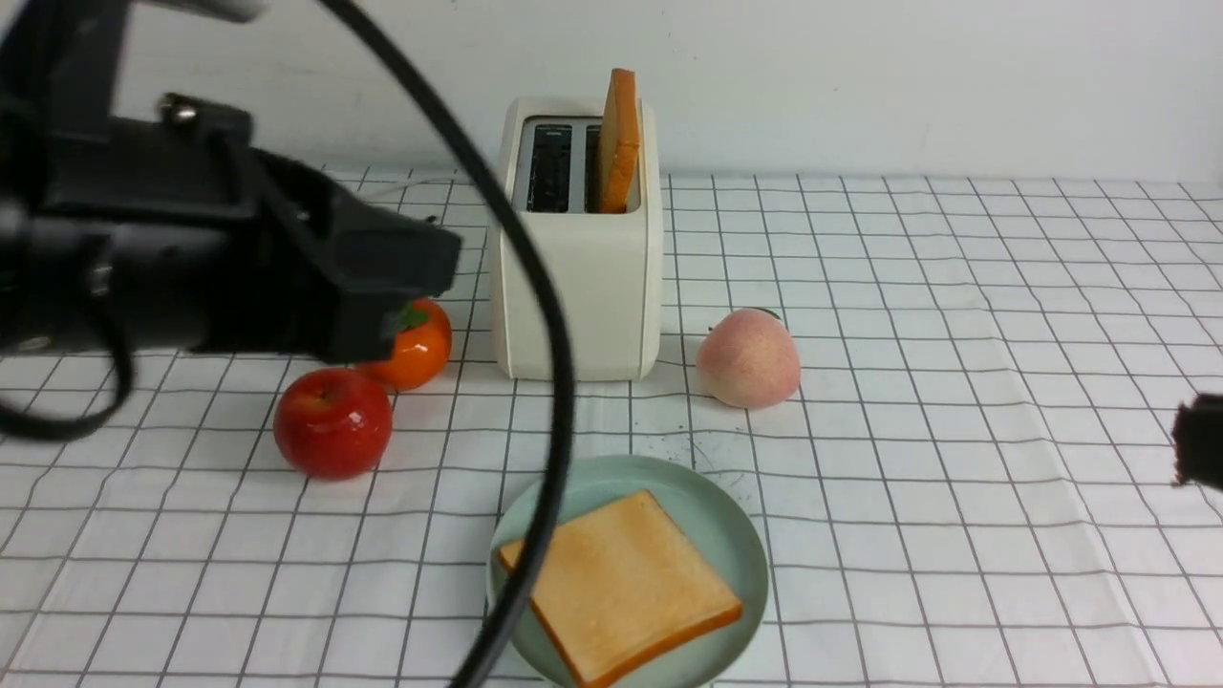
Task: Take toasted bread from bread machine on white checkered table place on plate.
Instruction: 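Grasp the toast slice in the toaster and pull it up out of the slot with the right gripper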
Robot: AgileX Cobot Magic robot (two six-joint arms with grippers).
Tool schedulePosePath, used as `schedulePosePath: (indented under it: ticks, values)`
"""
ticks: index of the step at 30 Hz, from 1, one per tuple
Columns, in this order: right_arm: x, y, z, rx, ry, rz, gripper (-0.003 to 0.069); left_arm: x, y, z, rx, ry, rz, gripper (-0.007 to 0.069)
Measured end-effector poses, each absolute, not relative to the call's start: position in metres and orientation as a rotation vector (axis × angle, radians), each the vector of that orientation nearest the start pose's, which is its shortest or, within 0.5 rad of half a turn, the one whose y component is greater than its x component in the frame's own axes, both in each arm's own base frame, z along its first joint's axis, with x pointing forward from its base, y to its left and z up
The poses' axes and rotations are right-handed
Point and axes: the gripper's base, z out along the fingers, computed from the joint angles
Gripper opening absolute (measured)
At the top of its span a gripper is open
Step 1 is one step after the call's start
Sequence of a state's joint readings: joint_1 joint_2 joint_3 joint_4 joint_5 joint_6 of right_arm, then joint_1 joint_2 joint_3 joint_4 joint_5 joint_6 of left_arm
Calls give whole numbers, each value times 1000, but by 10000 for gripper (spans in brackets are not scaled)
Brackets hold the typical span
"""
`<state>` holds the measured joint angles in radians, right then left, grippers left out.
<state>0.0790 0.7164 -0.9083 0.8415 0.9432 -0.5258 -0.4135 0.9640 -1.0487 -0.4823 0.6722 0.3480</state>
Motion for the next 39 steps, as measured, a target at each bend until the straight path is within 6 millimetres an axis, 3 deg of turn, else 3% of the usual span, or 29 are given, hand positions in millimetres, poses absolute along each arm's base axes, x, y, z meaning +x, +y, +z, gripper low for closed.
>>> schedulePosePath:
  ticks: [5, 7, 8, 10, 11, 12, 13, 18, 22, 26, 28, 29, 32, 39]
  values:
    - [148, 67, 413, -423, 2030, 761, 34, 122, -74, 416, 497, 1995, -500, -13]
    - [173, 69, 420, -415, 2054, 771, 34, 101, -61, 422, 471, 1964, -470, -13]
    - [175, 70, 420, -415, 2055, 772, 34, 101, -61, 422, 472, 1967, -466, -13]
    - [206, 76, 427, -426, 2067, 775, 34, 81, -52, 427, 462, 1927, -464, -13]
    - [208, 76, 428, -429, 2067, 773, 34, 80, -51, 427, 462, 1925, -464, -13]
    - [227, 85, 433, -460, 2067, 773, 34, 70, -47, 429, 463, 1912, -467, -13]
    - [227, 86, 433, -466, 2067, 772, 34, 69, -47, 428, 463, 1913, -468, -13]
    - [280, 145, 434, -576, 2113, 681, 39, 58, -42, 430, 465, 1892, -469, -13]
    - [323, 184, 416, -497, 2174, 563, 101, 58, -42, 430, 465, 1892, -474, -13]
    - [360, 204, 405, -352, 2172, 483, 229, 58, -43, 430, 466, 1890, -487, -13]
    - [384, 214, 392, -303, 2161, 462, 328, 58, -43, 432, 460, 1874, -487, -13]
    - [386, 215, 394, -297, 2151, 463, 344, 58, -43, 432, 459, 1871, -487, -13]
    - [418, 231, 372, -272, 2135, 464, 451, 60, -44, 437, 436, 1815, -504, -13]
    - [457, 253, 331, -266, 2140, 465, 487, 61, -44, 440, 421, 1781, -515, -13]
